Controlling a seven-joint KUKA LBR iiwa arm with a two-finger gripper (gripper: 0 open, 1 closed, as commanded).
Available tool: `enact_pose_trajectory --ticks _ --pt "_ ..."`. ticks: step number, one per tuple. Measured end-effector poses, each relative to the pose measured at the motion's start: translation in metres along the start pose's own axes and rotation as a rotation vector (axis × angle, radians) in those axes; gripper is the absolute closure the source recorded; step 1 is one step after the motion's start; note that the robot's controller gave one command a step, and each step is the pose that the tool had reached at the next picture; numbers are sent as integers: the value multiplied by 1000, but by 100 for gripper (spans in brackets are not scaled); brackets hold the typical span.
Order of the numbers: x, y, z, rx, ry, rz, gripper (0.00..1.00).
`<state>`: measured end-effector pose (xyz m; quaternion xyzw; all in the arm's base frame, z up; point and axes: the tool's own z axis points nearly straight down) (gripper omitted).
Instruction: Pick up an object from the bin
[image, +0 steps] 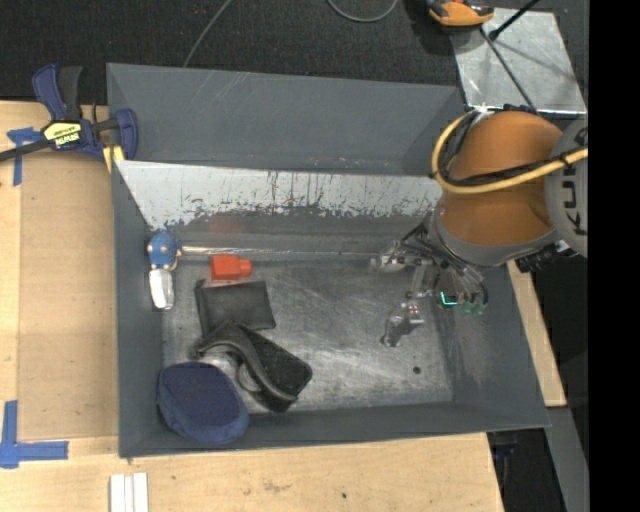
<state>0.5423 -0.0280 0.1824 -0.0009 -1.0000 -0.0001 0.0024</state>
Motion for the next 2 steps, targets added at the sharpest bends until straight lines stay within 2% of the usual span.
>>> enact_pose_trajectory --ticks 1,2 --pt "50 72 109 4 -12 -424 0" --pt "46 138 68 -1 -9 -411 0"
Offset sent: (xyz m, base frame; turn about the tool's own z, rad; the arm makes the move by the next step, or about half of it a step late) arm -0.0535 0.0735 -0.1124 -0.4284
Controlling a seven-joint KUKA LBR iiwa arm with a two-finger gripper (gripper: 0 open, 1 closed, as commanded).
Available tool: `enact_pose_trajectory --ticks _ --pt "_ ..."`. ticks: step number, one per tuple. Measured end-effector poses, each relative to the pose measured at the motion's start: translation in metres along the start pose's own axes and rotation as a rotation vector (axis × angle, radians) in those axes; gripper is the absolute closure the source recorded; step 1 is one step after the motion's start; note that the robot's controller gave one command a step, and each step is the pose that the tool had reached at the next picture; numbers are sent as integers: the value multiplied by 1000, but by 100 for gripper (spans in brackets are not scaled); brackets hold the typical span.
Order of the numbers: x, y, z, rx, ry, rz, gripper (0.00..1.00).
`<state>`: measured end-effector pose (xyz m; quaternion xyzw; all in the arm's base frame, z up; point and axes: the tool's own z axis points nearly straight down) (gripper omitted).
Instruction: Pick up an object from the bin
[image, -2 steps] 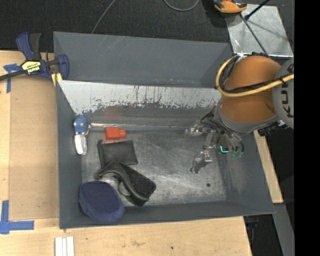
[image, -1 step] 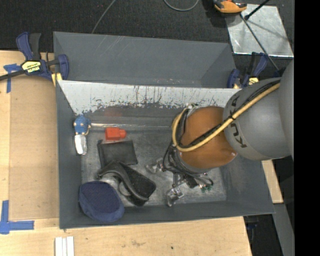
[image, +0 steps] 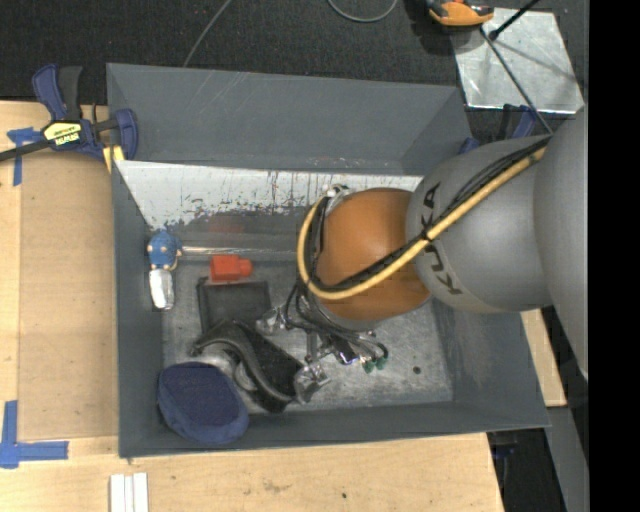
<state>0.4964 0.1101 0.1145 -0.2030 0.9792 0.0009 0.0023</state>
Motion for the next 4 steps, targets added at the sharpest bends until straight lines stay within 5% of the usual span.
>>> enact_pose_trajectory --ticks 1,2,3,4 --pt "-3 5 22 13 -19 -141 0" --pt "-4 5 22 14 -20 -143 100" --pt "-3 6 23 12 -18 -143 0" --pt "-3 6 23 14 -20 -144 100"
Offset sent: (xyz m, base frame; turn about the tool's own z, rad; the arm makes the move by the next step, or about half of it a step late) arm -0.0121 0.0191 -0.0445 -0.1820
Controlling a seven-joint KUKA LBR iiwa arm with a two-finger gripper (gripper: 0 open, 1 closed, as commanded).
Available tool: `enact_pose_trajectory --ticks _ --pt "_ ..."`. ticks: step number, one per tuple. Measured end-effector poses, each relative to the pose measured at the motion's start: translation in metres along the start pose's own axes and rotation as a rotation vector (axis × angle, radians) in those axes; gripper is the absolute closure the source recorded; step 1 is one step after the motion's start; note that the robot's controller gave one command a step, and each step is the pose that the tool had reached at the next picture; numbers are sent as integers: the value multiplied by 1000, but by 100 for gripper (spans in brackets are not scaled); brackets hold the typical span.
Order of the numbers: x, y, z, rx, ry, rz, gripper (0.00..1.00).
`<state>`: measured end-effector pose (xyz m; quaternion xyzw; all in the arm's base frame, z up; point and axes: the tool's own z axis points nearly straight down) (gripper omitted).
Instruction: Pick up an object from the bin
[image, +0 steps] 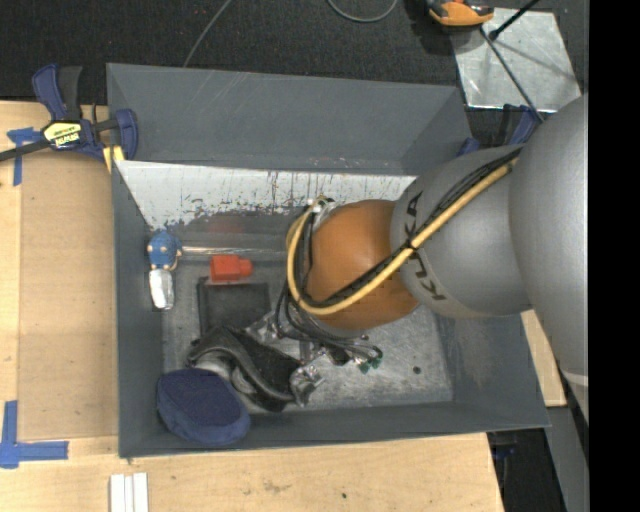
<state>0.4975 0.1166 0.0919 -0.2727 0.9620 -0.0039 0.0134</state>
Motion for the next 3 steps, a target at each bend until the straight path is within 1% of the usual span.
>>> enact_pose_trajectory --ticks 1,2,3 --pt "1 1 1 -2 2 -1 0" --pt "0 0 0 0 0 0 100" --pt "1 1 1 -2 2 -1 0"
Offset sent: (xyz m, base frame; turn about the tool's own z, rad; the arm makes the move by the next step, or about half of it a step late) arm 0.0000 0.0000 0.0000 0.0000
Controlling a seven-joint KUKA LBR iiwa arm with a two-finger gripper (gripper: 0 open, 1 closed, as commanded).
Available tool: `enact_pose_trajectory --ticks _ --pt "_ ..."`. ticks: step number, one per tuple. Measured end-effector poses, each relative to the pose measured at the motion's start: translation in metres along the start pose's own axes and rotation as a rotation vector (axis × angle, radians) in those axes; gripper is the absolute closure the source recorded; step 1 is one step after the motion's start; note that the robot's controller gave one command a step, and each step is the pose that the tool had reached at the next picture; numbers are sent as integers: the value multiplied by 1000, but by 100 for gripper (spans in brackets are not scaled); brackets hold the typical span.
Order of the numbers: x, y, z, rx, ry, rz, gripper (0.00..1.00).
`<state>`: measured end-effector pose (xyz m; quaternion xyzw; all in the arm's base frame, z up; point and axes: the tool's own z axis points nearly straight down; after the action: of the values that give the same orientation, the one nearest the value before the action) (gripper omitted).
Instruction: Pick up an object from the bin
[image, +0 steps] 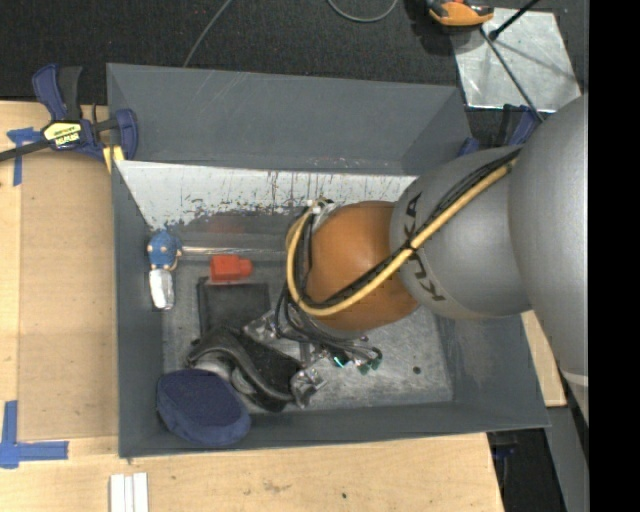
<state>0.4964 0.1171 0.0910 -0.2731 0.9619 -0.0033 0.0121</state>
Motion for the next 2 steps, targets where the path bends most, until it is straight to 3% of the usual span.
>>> enact_pose_trajectory --ticks 1,2 --pt "-1 -1 -1 1 -2 0 100" --pt "0 0 0 0 0 0 0"
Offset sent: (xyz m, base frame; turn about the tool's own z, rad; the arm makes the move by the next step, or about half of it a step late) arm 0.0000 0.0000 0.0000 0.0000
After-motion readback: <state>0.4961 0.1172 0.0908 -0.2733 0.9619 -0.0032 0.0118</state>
